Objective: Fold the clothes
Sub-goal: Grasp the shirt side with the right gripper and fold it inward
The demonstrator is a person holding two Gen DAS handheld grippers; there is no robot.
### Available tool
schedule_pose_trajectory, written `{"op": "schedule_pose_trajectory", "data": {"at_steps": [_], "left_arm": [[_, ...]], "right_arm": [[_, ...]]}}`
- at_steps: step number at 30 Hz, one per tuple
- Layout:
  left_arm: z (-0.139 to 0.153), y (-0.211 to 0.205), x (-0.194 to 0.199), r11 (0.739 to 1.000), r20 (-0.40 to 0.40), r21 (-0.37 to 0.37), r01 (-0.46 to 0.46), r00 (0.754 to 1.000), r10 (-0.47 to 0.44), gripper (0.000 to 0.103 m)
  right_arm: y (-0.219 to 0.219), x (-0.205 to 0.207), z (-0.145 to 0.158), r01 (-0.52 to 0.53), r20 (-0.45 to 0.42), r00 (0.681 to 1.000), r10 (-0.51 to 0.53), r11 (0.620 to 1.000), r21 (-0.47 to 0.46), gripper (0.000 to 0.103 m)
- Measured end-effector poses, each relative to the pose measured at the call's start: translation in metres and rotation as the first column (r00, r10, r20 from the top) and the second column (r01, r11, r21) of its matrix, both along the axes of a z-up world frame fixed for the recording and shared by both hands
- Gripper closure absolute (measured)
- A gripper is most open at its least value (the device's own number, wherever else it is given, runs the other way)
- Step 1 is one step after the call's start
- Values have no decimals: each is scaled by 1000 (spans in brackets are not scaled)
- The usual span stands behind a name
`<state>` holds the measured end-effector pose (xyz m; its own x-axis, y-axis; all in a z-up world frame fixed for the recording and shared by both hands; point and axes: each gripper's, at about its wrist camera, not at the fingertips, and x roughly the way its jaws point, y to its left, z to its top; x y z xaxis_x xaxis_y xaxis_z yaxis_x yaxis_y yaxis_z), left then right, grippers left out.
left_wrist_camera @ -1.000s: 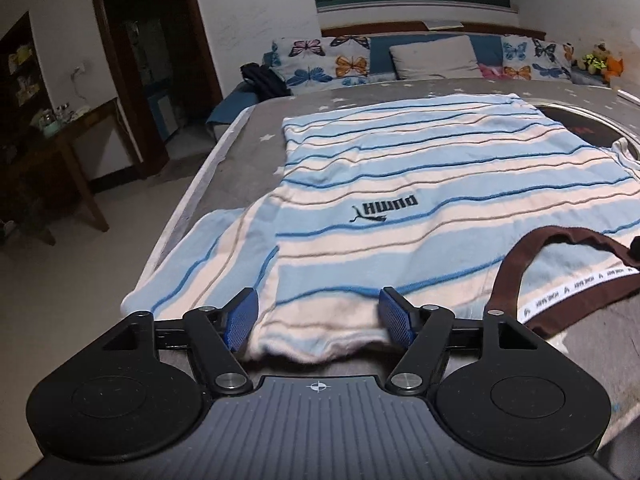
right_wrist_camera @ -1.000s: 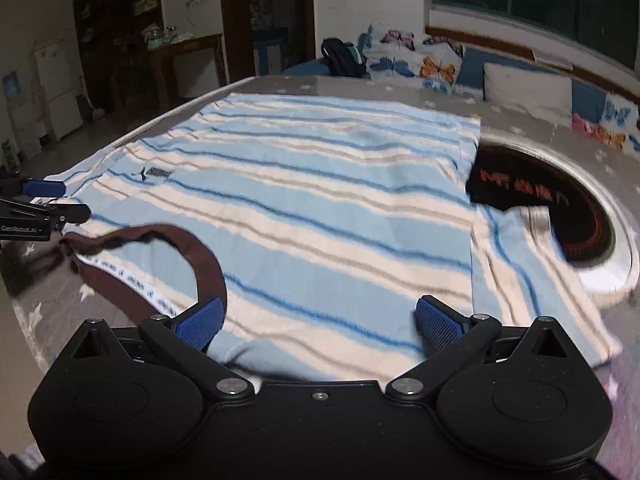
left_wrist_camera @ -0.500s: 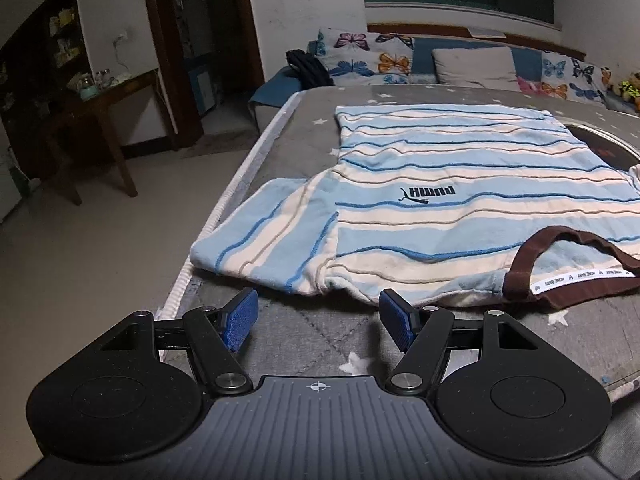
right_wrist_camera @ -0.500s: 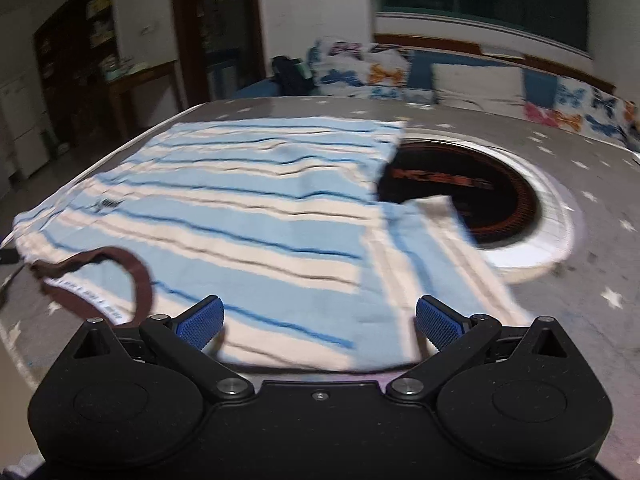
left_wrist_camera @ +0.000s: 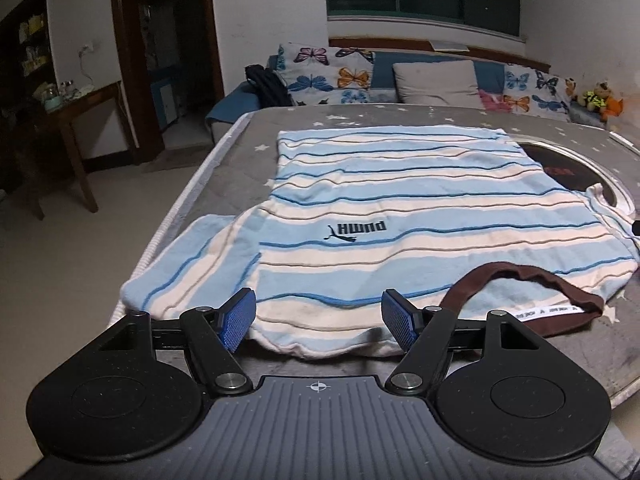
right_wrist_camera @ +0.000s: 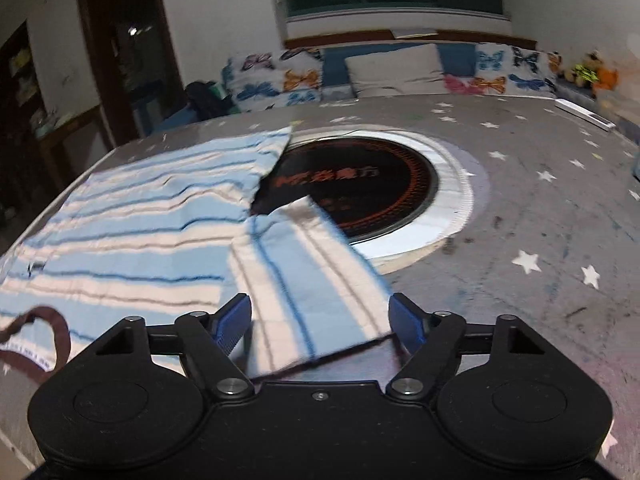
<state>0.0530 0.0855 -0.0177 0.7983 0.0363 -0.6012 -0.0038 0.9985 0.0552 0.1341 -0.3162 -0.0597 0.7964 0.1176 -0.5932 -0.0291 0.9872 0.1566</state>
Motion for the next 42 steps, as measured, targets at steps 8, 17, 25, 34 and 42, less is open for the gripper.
{"op": "schedule_pose_trajectory", "data": {"at_steps": [8, 17, 25, 34, 42], "left_arm": [[-6, -2, 6, 1000, -12, -15, 14, 1000, -14, 32], [-11, -6, 10, 999, -18, -19, 37, 999, -37, 32], [-12, -1, 9, 999, -16, -38, 31, 999, -31, 31], [-14, 7, 4, 999, -22, -49, 20, 1000, -21, 30], [-13, 18, 3, 999, -15, -45, -13, 1000, 12, 29]], "right_arm": [[2, 3, -6, 34, -21, 999, -35, 999, -42, 43], [11, 3, 0, 20, 2, 1000, -20, 1000, -13, 89], [46, 1, 36, -139, 73, 988, 133, 987, 78, 91], [110, 12, 28, -313, 47, 950, 310, 946, 88, 87], [127, 24, 14, -371, -13, 928, 373, 926, 71, 63]]}}
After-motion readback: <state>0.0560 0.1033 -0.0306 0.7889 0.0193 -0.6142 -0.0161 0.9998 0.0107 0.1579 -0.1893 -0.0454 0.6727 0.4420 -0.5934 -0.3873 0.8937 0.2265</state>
